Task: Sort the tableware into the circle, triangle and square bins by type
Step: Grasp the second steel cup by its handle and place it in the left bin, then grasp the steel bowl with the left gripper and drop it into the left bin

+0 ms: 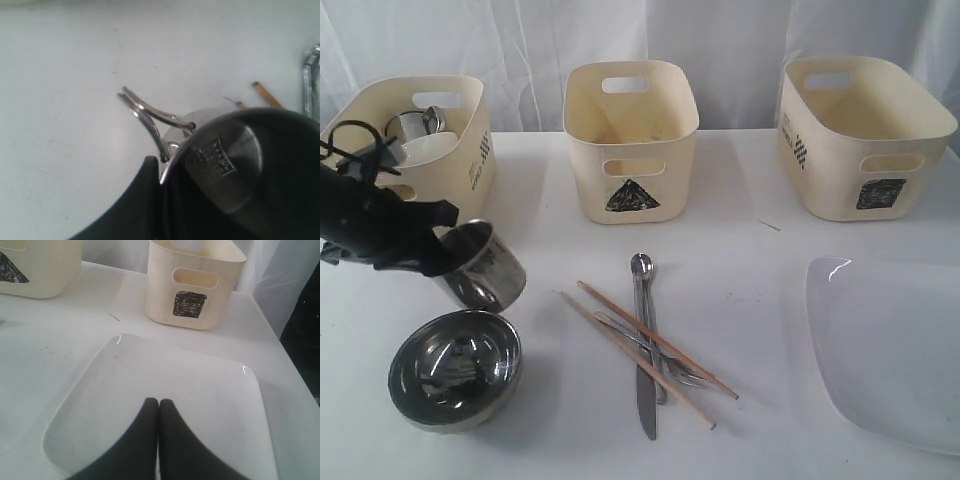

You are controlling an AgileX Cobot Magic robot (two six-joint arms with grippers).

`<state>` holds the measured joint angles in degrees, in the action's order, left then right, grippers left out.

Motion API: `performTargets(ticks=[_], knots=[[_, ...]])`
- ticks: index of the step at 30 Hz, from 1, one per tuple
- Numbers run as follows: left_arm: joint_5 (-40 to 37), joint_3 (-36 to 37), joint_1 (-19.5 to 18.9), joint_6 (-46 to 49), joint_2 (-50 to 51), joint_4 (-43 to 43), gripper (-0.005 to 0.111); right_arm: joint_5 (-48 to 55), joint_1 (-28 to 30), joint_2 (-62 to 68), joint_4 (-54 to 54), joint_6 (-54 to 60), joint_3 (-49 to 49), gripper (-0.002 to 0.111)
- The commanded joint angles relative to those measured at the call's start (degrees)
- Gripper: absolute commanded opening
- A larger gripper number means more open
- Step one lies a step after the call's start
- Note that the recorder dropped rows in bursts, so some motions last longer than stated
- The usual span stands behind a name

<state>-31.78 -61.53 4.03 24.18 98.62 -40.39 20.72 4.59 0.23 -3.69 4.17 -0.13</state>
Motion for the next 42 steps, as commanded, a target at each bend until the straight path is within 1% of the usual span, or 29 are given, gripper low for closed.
performTargets(ticks=[1, 2, 4, 6, 8, 11, 12, 14, 16, 17, 20, 21, 23, 25, 26, 31, 34, 36, 38, 40, 42], knots=[[-6.0, -3.9, 0.0, 4.3, -9.4, 1.5, 0.0, -0.6, 0.0, -0.2, -0.4, 0.1, 0.1, 0.0], [-3.9, -5.1, 0.0, 4.4, -11.6, 2.8, 0.0, -0.6, 0.0, -0.2, -0.4, 0.1, 0.1, 0.0], [3.7, -7.2, 0.0, 4.5, -15.2, 5.5, 0.0, -0.6, 0.0, -0.2, -0.4, 0.1, 0.1, 0.0], [17.3, -7.9, 0.0, 5.7, -17.5, 7.9, 0.0, -0.6, 0.0, -0.2, -0.4, 0.1, 0.1, 0.0], [31.0, -7.9, 0.0, 8.4, -18.1, 8.1, 0.0, -0.6, 0.0, -0.2, -0.4, 0.1, 0.1, 0.0], [50.3, -7.8, 0.0, 8.5, -15.8, 8.1, 0.0, -0.6, 0.0, -0.2, -0.4, 0.1, 0.1, 0.0], [54.8, -7.8, 0.0, 8.1, -14.3, 8.1, 0.0, -0.6, 0.0, -0.2, -0.4, 0.1, 0.1, 0.0], [59.2, -7.8, 0.0, 7.1, -11.0, 8.1, 0.0, -0.6, 0.0, -0.2, -0.4, 0.1, 0.1, 0.0], [57.5, -8.0, 0.0, 6.6, -6.9, 8.1, 0.0, -0.6, 0.0, -0.2, -0.4, 0.1, 0.1, 0.0], [54.1, -8.6, 0.0, 6.6, -4.9, 8.4, 0.0, -0.6, 0.0, -0.2, -0.4, 0.1, 0.1, 0.0], [39.1, -11.5, 0.0, 6.6, 0.3, 8.8, 0.0, -0.6, 0.0, -0.2, -0.4, 0.1, 0.1, 0.0], [35.4, -12.6, 0.0, 6.6, 2.0, 8.8, 0.0, -0.6, 0.0, -0.2, -0.4, 0.1, 0.1, 0.0], [31.1, -14.5, 0.0, 6.6, 4.6, 8.8, 0.002, -0.6, 0.0, -0.2, -0.4, 0.1, 0.1, 0.0], [28.2, -15.9, 0.0, 6.6, 6.4, 8.8, 0.008, -0.6, 0.0, -0.2, -0.4, 0.1, 0.1, 0.0], [27.3, -16.4, 0.0, 6.6, 6.8, 8.8, 0.014, -0.6, 0.0, -0.2, -0.4, 0.1, 0.1, 0.0], [25.8, -17.2, 0.0, 6.6, 6.0, 8.8, 0.05, -0.6, 0.0, -0.2, -0.4, 0.1, 0.1, 0.0], [22.2, -17.2, 0.0, 6.6, 4.0, 9.7, 0.062, -0.6, 0.0, -0.2, -0.4, 0.1, 0.1, 0.0], [18.7, -17.2, 0.0, 6.6, 1.4, 10.4, 0.063, -0.6, 0.0, -0.2, -0.4, 0.1, 0.1, 0.0], [12.8, -17.2, 0.0, 5.5, -1.9, 10.5, 0.062, -0.6, 0.0, -0.2, -0.4, 0.1, 0.1, 0.0], [3.3, -17.2, 0.0, 0.9, -5.4, 10.6, 0.057, -0.6, 0.0, -0.2, -0.4, 0.1, 0.1, 0.0], [-7.0, -16.8, 0.0, 0.0, -7.2, 11.6, 0.049, -0.6, 0.0, -0.2, -0.4, 0.1, 0.1, 0.0]])
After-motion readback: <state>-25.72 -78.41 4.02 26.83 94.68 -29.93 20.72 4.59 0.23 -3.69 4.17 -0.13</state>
